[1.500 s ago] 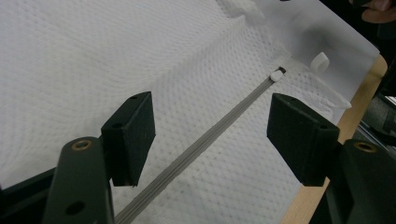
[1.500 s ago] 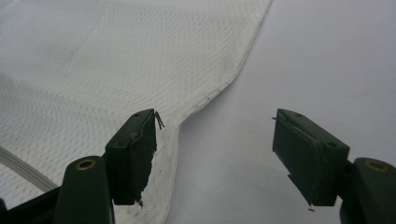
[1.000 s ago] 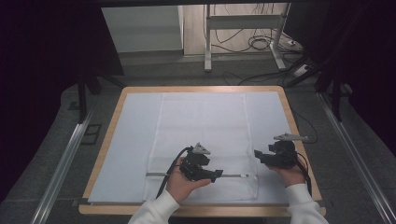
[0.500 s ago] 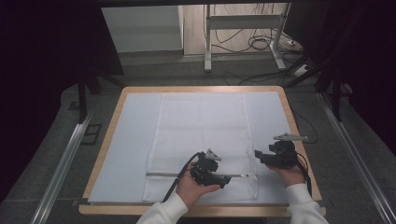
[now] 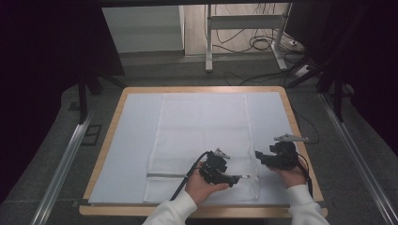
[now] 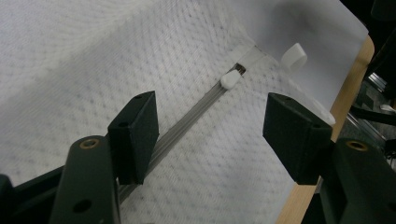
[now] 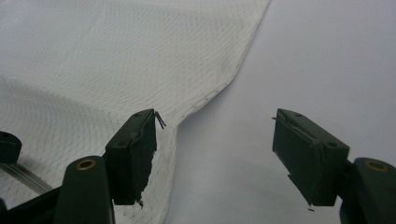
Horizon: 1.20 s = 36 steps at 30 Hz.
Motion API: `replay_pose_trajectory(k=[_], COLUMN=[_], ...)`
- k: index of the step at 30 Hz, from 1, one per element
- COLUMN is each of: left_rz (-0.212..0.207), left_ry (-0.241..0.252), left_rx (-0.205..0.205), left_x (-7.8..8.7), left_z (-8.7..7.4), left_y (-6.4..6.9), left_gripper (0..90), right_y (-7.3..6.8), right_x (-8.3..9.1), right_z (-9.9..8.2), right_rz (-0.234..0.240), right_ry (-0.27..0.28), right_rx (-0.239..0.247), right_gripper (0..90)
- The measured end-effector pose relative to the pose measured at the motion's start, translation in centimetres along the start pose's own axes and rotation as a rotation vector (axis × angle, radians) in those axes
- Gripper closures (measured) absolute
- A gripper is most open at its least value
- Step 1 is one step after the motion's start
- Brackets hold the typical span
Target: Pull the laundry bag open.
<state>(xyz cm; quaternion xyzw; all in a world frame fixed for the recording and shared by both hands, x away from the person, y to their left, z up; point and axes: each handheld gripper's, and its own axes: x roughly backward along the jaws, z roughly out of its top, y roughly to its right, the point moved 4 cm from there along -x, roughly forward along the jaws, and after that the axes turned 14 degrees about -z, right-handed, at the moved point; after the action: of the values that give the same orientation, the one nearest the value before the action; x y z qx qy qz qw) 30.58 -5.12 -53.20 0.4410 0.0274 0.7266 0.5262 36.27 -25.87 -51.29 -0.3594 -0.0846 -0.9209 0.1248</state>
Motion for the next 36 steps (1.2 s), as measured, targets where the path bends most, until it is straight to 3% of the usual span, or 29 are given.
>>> replay_pose_trajectory(k=[19,36], left_rz=[-0.024,-0.052], left_ry=[-0.038,-0.063], left_rx=[0.017,0.040], left_x=[-2.0,-3.3], left_z=[1.6,1.9], left_y=[0.2,0.3], left_gripper=[40.6,43.4], right_y=[0.2,0.3], right_x=[0.1,0.2], right_z=[0.0,0.1], right_rz=[-0.005,-0.005], right_ry=[0.003,0.008], right_rx=[0.001,-0.001], right_gripper=[30.0,30.1])
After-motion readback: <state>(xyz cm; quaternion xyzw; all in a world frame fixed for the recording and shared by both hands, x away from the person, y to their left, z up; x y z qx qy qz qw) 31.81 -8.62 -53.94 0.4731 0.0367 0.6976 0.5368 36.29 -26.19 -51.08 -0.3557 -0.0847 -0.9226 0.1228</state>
